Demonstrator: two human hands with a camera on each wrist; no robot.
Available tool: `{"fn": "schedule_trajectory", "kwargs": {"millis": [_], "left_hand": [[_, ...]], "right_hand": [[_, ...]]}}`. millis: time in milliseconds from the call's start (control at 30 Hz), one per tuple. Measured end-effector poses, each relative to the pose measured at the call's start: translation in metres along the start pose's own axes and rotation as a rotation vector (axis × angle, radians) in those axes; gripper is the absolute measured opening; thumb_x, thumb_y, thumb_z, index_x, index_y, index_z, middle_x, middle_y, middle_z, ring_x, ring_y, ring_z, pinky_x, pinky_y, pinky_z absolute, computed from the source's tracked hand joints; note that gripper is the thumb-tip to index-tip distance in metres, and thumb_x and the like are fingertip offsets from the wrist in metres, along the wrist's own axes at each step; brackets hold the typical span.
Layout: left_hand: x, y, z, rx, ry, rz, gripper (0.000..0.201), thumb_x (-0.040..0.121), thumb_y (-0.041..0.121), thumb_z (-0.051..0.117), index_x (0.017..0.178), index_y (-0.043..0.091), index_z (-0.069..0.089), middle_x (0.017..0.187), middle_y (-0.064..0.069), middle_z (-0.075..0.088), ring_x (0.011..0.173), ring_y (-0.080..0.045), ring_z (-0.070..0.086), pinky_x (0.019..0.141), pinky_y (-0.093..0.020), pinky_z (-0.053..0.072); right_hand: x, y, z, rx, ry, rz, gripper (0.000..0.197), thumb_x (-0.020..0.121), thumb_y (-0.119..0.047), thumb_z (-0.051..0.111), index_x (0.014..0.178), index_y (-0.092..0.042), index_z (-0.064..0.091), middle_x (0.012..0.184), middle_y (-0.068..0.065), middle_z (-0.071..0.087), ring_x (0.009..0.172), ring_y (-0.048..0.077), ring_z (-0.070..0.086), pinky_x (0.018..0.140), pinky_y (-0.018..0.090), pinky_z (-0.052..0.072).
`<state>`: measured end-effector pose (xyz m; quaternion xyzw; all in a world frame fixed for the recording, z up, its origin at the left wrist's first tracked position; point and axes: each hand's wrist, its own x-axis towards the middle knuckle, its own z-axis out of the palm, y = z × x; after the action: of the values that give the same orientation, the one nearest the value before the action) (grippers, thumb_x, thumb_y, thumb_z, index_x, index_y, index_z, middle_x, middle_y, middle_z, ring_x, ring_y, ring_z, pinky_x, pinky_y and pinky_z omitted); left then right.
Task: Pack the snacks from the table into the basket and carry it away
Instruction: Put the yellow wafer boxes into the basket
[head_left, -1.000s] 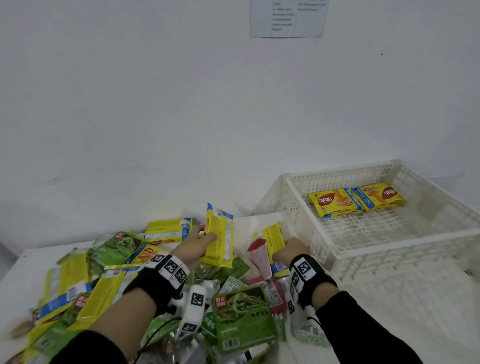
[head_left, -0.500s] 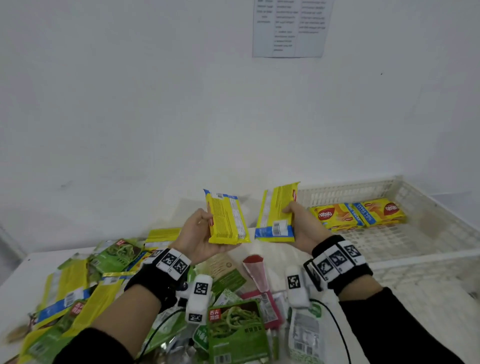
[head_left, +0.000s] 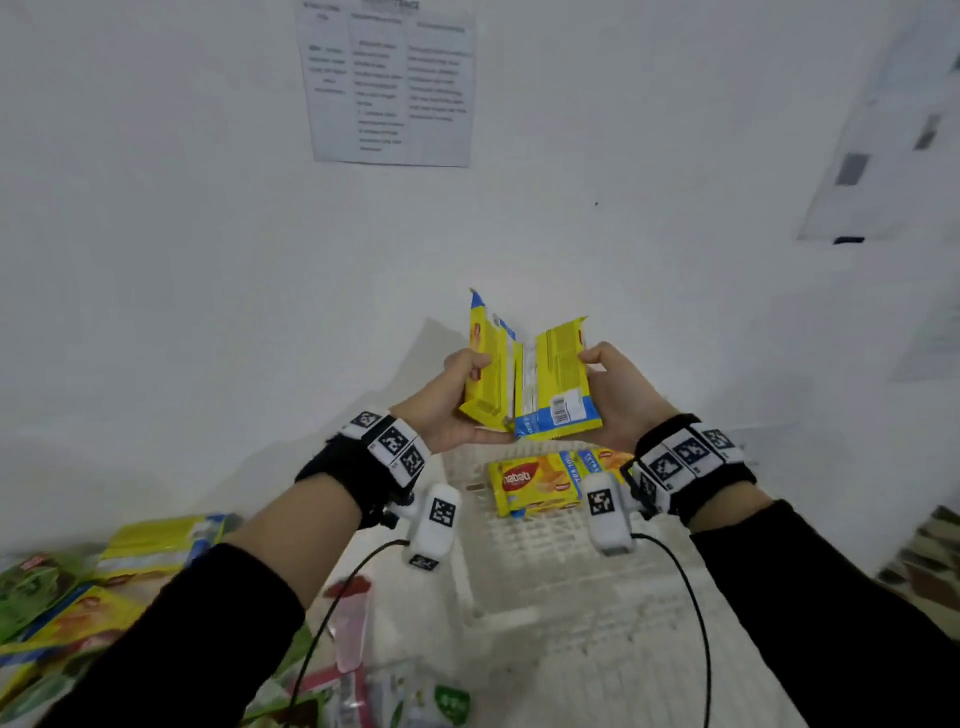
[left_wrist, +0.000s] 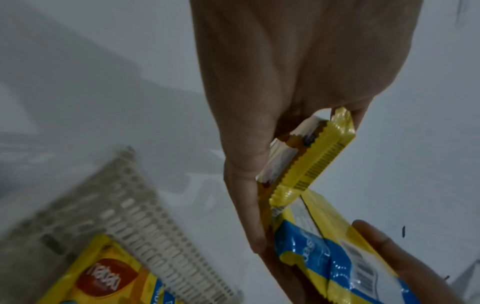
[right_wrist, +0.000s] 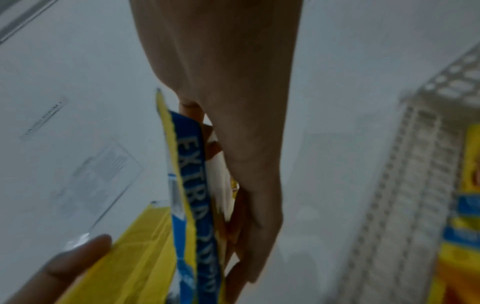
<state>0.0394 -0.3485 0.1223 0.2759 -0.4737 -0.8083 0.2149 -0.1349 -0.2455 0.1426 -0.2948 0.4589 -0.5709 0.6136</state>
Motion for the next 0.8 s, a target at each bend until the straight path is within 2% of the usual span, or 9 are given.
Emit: {"fn": "schedule_trajectory", "kwargs": {"millis": [67, 100, 167, 300, 367, 433, 500, 633, 800], "left_hand": [[0.029, -0.003, 0.027, 0.152, 0.08, 0.052, 0.053, 0.088, 0.04, 0.056, 0.132, 0.025, 0.03, 0.135, -0.009, 0.043, 0.118, -0.039, 0.054, 0.077, -0.055, 0.056], [0.044, -0.007, 0.037, 0.272, 0.122, 0.073, 0.045, 0.092, 0.037, 0.054, 0.128, 0.028, 0.029, 0.128, -0.006, 0.041, 0.117, -0.036, 0.051, 0.079, -0.056, 0.055], [0.07, -0.017, 0.05, 0.558, 0.159, 0.056, 0.045, 0.092, 0.035, 0.057, 0.124, 0.031, 0.025, 0.108, -0.003, 0.046, 0.1, -0.028, 0.05, 0.082, -0.051, 0.055], [0.11, -0.05, 0.048, 1.2, 0.12, -0.059, 0.069, 0.081, 0.041, 0.07, 0.125, 0.026, 0.019, 0.089, -0.002, 0.051, 0.063, -0.018, 0.049, 0.057, -0.027, 0.046], [0.126, -0.073, 0.04, 1.389, 0.13, -0.067, 0.077, 0.076, 0.039, 0.077, 0.127, 0.022, 0.022, 0.103, -0.005, 0.048, 0.074, -0.018, 0.051, 0.061, -0.028, 0.044], [0.139, -0.096, 0.029, 1.508, 0.141, -0.105, 0.087, 0.07, 0.039, 0.082, 0.132, 0.02, 0.024, 0.125, -0.009, 0.04, 0.101, -0.027, 0.051, 0.082, -0.039, 0.049], [0.147, -0.115, 0.021, 1.662, 0.187, -0.171, 0.093, 0.066, 0.04, 0.084, 0.135, 0.016, 0.026, 0.13, -0.01, 0.035, 0.115, -0.032, 0.044, 0.093, -0.042, 0.043], [0.158, -0.142, 0.012, 1.748, 0.279, -0.111, 0.085, 0.066, 0.04, 0.084, 0.13, 0.015, 0.034, 0.125, -0.001, 0.032, 0.118, -0.027, 0.037, 0.089, -0.032, 0.032], [0.157, -0.153, 0.01, 1.71, 0.444, -0.072, 0.078, 0.068, 0.038, 0.078, 0.134, 0.033, 0.036, 0.136, -0.006, 0.026, 0.119, -0.033, 0.033, 0.095, -0.042, 0.04]], "right_hand": [[0.007, -0.019, -0.033, -0.055, 0.067, -0.01, 0.028, 0.088, -0.032, 0.037, 0.072, -0.019, 0.057, 0.074, 0.004, 0.057, 0.058, 0.023, 0.058, 0.058, 0.028, 0.053], [0.009, -0.025, -0.049, -0.134, 0.111, -0.008, 0.02, 0.085, -0.031, 0.043, 0.073, -0.019, 0.054, 0.074, 0.003, 0.052, 0.058, 0.023, 0.053, 0.06, 0.028, 0.051], [0.022, -0.028, -0.091, -0.427, 0.238, 0.025, 0.012, 0.086, -0.028, 0.051, 0.092, -0.018, 0.049, 0.08, 0.004, 0.048, 0.063, 0.022, 0.047, 0.062, 0.031, 0.047], [0.048, -0.014, -0.162, -1.109, 0.295, 0.161, 0.046, 0.082, -0.032, 0.069, 0.109, -0.019, 0.035, 0.082, 0.006, 0.058, 0.061, 0.021, 0.044, 0.054, 0.029, 0.038], [0.064, -0.003, -0.187, -1.39, 0.267, 0.2, 0.059, 0.07, -0.043, 0.079, 0.104, -0.022, 0.036, 0.096, 0.007, 0.054, 0.072, 0.021, 0.05, 0.059, 0.031, 0.043], [0.08, 0.011, -0.205, -1.633, 0.273, 0.183, 0.067, 0.056, -0.052, 0.081, 0.101, -0.028, 0.038, 0.114, 0.009, 0.047, 0.098, 0.029, 0.051, 0.08, 0.04, 0.049], [0.088, 0.025, -0.21, -1.791, 0.225, 0.156, 0.071, 0.062, -0.049, 0.077, 0.116, -0.023, 0.039, 0.128, 0.013, 0.039, 0.119, 0.036, 0.043, 0.099, 0.045, 0.04], [0.097, 0.052, -0.215, -1.97, 0.137, 0.109, 0.074, 0.081, -0.026, 0.066, 0.141, -0.012, 0.026, 0.14, 0.013, 0.031, 0.13, 0.037, 0.038, 0.101, 0.044, 0.042], [0.1, 0.059, -0.222, -2.029, 0.172, 0.064, 0.07, 0.083, -0.006, 0.061, 0.142, -0.015, 0.024, 0.149, 0.015, 0.021, 0.139, 0.04, 0.019, 0.105, 0.048, 0.039]]}}
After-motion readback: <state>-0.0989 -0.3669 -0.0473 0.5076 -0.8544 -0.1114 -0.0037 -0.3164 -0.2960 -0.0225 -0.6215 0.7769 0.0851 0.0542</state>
